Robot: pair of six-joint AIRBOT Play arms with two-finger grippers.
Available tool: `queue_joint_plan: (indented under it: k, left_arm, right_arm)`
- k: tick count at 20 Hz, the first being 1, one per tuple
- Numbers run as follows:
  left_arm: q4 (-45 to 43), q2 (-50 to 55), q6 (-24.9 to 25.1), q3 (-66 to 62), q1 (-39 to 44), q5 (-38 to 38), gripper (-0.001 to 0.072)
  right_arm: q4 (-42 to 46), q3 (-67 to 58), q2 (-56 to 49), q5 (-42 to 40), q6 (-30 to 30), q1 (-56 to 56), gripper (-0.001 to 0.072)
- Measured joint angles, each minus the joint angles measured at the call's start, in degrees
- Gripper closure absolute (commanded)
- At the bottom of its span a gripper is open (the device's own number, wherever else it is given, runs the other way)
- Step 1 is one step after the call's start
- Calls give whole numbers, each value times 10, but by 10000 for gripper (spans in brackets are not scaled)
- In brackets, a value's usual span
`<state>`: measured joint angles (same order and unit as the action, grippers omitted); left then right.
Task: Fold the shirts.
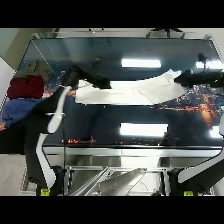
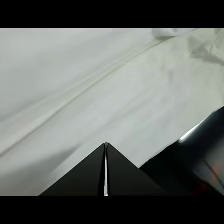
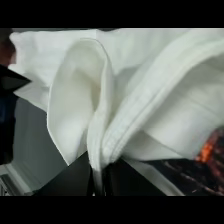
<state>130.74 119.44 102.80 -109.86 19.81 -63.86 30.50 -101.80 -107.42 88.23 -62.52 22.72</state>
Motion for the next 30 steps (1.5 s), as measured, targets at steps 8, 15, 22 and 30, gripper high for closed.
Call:
queue_joint_plan:
  k: [8,15,22,30]
  left_arm:
    - [52,100,-19,-87,113,112,692]
    - [94,-136,35,-75,-26,-70,691]
    - [98,-367,50,-40,-190,-180,691]
    - [98,-469,98,129,-250,-202,691]
  right_arm:
    - [-79,-42,77,37,-39,-61,686]
    - [-81,-45,61,-50,-50,-193,686]
    - [-84,-45,-58,-397,-20,-489,515]
    - [-36,-45,-53,-469,-35,-485,414]
